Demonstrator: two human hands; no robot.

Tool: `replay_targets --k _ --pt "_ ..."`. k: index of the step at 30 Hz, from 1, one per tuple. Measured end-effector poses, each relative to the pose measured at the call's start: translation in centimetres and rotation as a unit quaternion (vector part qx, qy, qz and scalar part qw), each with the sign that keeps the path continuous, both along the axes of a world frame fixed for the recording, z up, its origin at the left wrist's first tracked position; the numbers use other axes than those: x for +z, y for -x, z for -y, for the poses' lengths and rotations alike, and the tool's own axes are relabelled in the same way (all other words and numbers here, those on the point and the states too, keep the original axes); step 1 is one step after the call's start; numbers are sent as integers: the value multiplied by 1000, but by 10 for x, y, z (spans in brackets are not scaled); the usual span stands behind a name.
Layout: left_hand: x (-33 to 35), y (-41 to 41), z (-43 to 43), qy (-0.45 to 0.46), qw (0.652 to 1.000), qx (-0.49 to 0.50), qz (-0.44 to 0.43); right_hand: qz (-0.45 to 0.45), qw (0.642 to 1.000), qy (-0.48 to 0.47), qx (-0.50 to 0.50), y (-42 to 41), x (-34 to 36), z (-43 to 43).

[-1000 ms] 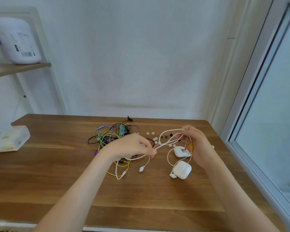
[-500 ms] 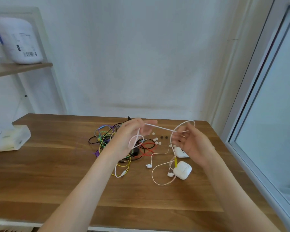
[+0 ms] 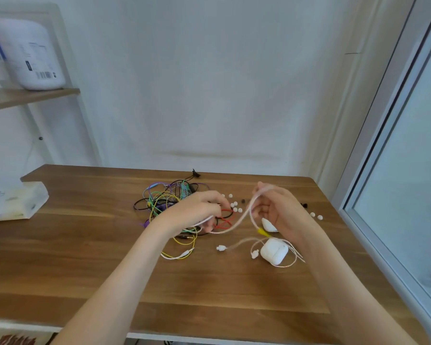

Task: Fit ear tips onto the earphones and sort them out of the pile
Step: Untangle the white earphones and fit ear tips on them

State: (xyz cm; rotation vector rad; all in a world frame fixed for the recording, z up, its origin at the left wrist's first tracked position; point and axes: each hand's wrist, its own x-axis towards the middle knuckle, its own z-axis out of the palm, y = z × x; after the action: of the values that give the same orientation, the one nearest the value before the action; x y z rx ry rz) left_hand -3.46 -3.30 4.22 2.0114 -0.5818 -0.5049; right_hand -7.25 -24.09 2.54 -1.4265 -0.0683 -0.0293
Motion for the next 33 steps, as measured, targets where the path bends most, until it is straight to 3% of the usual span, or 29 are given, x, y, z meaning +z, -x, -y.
replay_targets --k 4,8,16,20,24,27,30,33 --pt "3 5 12 -41 997 -55 29 -11 998 34 58 -1 3 -15" --pt "-6 4 20 -61 996 -53 37 -25 996 64 56 -4 5 -23" --pt "-14 10 27 59 997 -41 -17 -39 988 150 2 -7 0 -26" --pt "-10 10 26 114 993 -30 -15 -11 990 136 -20 -9 -4 -26" --pt "-11 9 27 186 982 -1 5 1 992 58 111 -5 -5 -27" --pt "-7 8 25 258 964 56 -2 -40 979 39 195 1 -9 -22" --pt "-5 1 16 257 956 137 33 -43 970 93 222 5 -12 -16" --pt "-4 -3 8 265 953 148 15 -29 975 103 194 5 -12 -8"
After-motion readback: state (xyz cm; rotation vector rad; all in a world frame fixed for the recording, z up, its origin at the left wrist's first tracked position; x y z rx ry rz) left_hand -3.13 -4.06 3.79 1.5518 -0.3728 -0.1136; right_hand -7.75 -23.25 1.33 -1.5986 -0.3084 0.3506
